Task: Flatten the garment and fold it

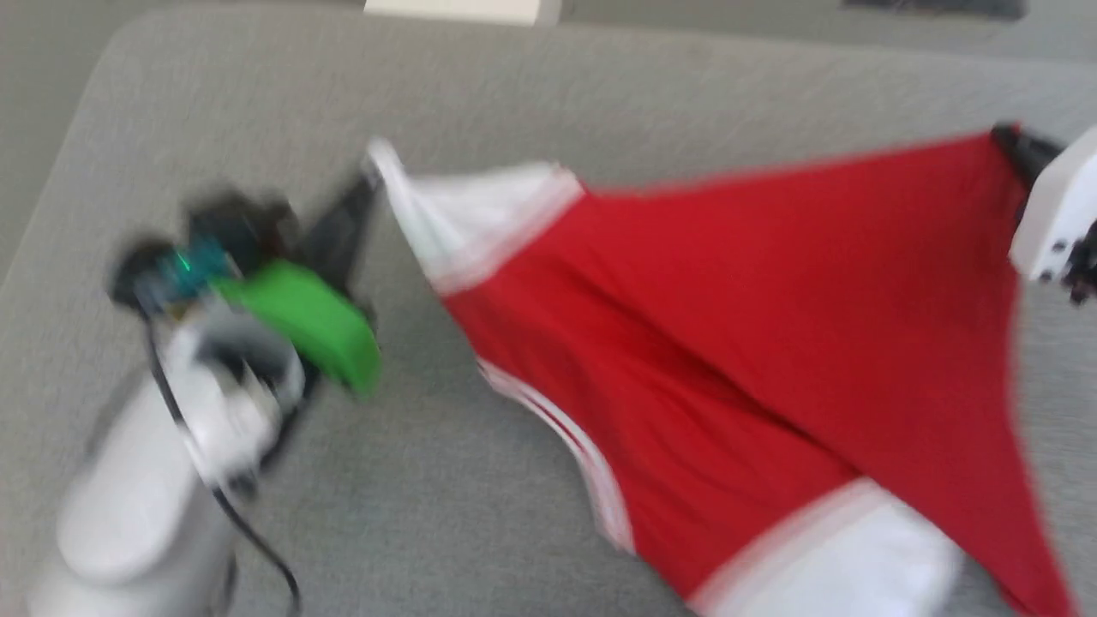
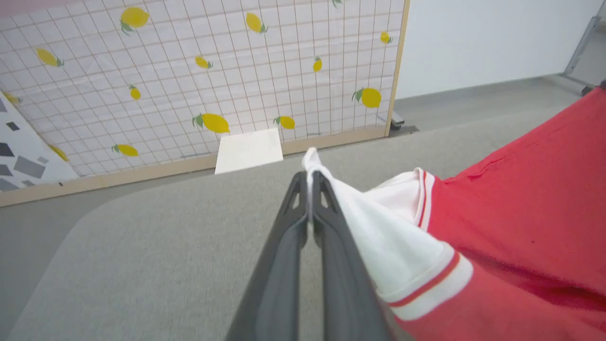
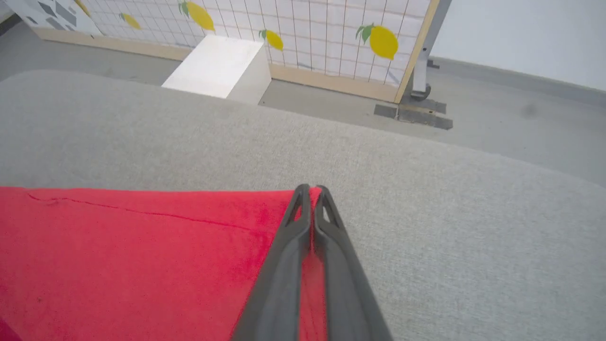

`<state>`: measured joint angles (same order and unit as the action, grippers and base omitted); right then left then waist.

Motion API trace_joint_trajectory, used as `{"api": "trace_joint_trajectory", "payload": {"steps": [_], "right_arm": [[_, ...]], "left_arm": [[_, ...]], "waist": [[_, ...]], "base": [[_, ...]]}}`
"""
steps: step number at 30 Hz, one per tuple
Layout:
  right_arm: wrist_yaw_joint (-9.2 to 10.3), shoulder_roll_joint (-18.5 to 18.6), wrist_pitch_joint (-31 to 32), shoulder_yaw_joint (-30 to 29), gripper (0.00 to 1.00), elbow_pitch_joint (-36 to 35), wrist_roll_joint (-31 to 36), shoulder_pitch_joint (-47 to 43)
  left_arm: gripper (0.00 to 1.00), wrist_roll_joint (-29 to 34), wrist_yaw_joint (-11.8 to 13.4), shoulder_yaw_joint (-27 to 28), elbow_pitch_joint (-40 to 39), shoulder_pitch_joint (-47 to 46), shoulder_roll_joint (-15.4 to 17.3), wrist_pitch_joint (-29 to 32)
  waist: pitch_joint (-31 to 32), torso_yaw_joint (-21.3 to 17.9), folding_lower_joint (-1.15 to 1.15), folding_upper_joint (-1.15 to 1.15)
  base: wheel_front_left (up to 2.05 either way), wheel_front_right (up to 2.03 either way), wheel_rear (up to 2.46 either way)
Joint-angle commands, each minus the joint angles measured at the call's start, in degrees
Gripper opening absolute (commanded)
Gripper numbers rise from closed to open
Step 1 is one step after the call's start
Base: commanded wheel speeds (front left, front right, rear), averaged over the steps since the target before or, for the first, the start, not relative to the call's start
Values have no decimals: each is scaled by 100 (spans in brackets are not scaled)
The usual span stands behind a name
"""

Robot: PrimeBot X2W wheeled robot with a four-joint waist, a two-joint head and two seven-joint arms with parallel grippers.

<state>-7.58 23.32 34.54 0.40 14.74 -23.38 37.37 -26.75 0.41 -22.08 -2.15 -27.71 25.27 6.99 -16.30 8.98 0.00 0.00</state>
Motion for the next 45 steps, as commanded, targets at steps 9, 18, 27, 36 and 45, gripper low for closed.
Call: {"api": "trace_joint_trajectory", "payload": {"steps": [9, 18, 27, 36, 45], "right_arm": [[9, -302, -305, 43, 0, 103, 220, 1145], [9, -465, -41, 475, 0, 258, -5, 2039], [9, -563, 731, 466, 0, 286, -213, 3002], [9, -851, 310, 167, 0, 673, 453, 4187], [9, -878, -643, 189, 0, 1315, 986, 5237]], "left_arm": [[0, 242, -371, 88, 1143, -2322, 62, 197], [0, 15, -579, 38, 1525, -3690, 21, 952], [0, -457, -598, 26, 1534, -4688, 69, 2500], [0, 693, -433, -245, 1751, -5871, 99, 1345], [0, 1279, -205, -234, 2571, -6938, -97, -239]], "waist": [[1036, -873, 0, 0], [1296, -1134, 0, 0], [571, -1313, 0, 0], [-919, -1460, 0, 0], [-1539, -1378, 0, 0]], "base": [[0, 0, 0], [0, 0, 0], [0, 0, 0], [0, 0, 0], [0, 0, 0]]}}
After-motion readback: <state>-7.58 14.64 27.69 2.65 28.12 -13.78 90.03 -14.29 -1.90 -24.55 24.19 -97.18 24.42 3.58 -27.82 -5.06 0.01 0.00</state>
